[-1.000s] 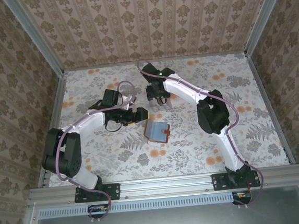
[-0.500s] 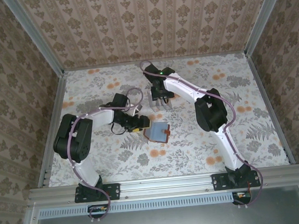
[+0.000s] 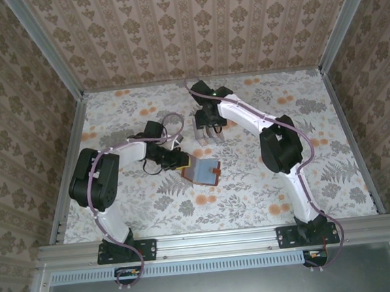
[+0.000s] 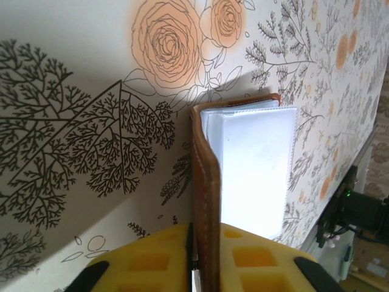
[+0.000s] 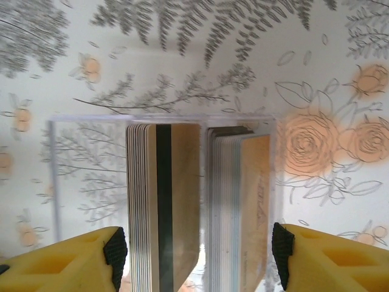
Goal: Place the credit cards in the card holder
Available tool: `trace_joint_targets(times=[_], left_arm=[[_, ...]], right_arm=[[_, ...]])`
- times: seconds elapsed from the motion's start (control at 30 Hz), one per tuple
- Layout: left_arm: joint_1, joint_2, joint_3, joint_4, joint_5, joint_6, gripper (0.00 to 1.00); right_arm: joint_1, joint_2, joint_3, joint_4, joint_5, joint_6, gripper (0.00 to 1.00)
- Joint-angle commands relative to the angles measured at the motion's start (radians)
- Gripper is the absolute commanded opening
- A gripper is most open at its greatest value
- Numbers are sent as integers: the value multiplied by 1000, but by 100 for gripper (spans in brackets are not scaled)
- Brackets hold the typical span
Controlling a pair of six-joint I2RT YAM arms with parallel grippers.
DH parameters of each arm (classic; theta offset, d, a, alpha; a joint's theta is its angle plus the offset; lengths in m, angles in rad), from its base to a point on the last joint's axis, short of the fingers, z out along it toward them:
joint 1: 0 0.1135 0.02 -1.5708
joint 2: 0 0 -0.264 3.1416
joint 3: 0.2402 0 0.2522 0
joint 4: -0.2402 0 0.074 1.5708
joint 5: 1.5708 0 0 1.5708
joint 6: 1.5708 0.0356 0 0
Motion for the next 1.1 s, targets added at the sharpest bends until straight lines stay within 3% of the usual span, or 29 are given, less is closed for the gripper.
trace_joint_targets(times=[0.0,0.33,0.63,0.87,1.07], left_arm=[[8,14,7,-10,32,-1,11],[9,31,30,-20,51,-1,4],[10,36,22,-14,59,-16,4],[11,37,21,-13,56,-19,5],[12,39,19,-14,54,-19,5]], right_arm=[[-10,-52,-32,82,-104,-10,69],[-20,7,-32,55,-105,10,70],[-23,57,-10,-10,-61,-25,71],[-31,73,57,-121,119,-8,70],[-52,14,47,-104,137,-33,69]])
